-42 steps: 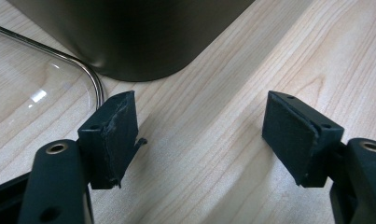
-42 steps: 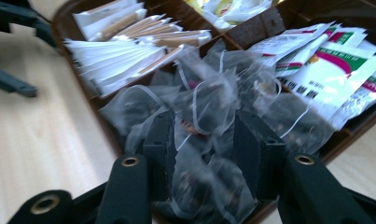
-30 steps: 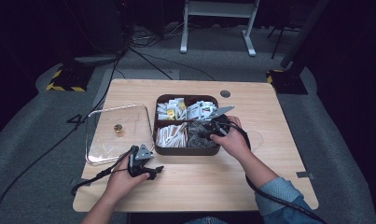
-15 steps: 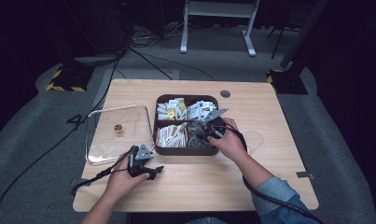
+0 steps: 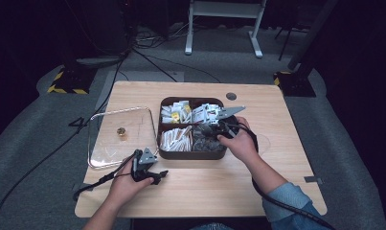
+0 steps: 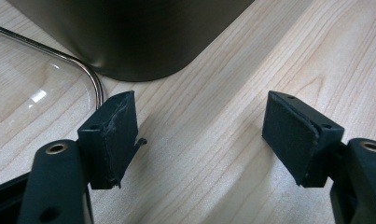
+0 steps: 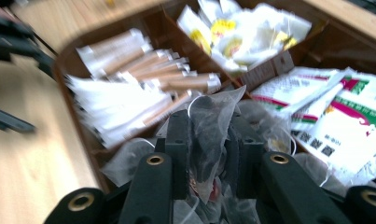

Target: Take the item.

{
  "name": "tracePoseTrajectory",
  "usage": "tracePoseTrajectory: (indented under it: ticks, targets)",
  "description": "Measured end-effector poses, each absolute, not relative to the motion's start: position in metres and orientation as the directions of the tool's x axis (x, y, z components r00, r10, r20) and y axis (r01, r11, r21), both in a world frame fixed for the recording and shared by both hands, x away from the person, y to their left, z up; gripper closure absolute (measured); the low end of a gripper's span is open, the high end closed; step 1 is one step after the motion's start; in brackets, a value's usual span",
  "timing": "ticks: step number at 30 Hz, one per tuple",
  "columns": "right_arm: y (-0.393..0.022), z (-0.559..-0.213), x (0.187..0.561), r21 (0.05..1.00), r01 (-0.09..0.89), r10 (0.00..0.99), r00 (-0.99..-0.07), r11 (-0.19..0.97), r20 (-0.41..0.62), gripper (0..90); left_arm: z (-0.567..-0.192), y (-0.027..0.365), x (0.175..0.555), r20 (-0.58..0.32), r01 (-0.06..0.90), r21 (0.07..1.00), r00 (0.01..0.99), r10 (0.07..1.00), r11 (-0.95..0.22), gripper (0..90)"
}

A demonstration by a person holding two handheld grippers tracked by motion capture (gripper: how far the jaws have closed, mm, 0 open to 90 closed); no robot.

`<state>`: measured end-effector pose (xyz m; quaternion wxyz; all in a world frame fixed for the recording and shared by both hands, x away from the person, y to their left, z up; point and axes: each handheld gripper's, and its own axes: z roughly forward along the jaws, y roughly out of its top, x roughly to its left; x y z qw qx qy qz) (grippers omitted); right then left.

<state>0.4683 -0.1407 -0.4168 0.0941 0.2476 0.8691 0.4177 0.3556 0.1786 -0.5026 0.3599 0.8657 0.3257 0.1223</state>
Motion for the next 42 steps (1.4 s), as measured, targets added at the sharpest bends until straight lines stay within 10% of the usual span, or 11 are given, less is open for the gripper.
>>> tracePoseTrajectory:
  ticks: [42]
  targets:
    - [-0.273,-0.352,0.43,0.878,0.343,0.645,-0.763,0.334,0.053,73.5,-0.496,0.174,0.354,0.001,0.51,0.663,0.732,0.682,-0.548,30.3]
